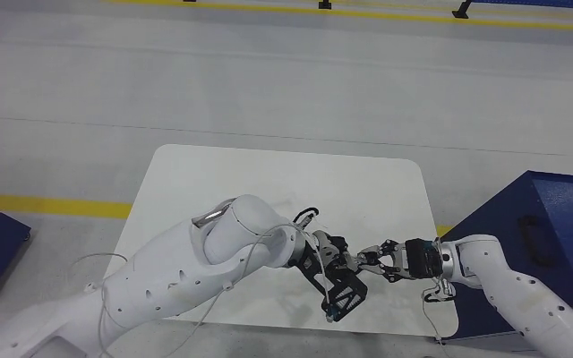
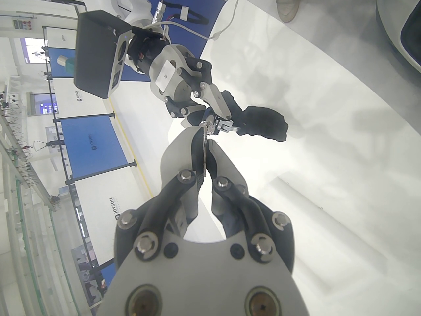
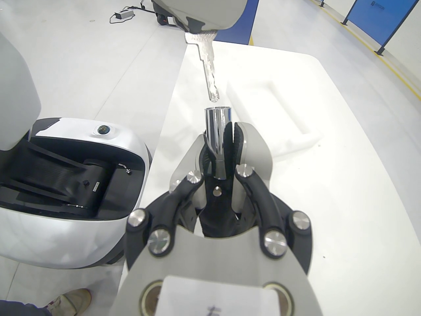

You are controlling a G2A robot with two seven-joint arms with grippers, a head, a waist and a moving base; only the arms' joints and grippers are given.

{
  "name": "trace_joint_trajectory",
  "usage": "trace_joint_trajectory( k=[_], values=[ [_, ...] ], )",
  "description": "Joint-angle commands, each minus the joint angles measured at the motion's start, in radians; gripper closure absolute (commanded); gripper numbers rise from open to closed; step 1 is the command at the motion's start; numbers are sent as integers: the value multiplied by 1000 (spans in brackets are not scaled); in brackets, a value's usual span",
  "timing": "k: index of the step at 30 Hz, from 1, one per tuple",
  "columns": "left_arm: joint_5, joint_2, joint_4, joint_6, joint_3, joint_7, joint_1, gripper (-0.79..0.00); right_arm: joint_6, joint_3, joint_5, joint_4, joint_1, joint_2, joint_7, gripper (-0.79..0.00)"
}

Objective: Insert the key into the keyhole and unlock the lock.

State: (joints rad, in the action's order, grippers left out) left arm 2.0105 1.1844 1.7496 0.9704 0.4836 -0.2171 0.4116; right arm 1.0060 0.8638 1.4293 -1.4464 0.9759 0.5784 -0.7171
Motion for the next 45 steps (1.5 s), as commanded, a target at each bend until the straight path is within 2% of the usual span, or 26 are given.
trace_joint_trajectory(
  k=[1, 45],
  values=[
    [0, 3, -4, 2, 0, 1, 0, 0, 1, 4, 4, -1, 2, 2, 0, 0],
    [21, 46, -50, 38, -13, 10, -6, 0, 6, 34, 66, -16, 16, 23, 3, 0]
  ],
)
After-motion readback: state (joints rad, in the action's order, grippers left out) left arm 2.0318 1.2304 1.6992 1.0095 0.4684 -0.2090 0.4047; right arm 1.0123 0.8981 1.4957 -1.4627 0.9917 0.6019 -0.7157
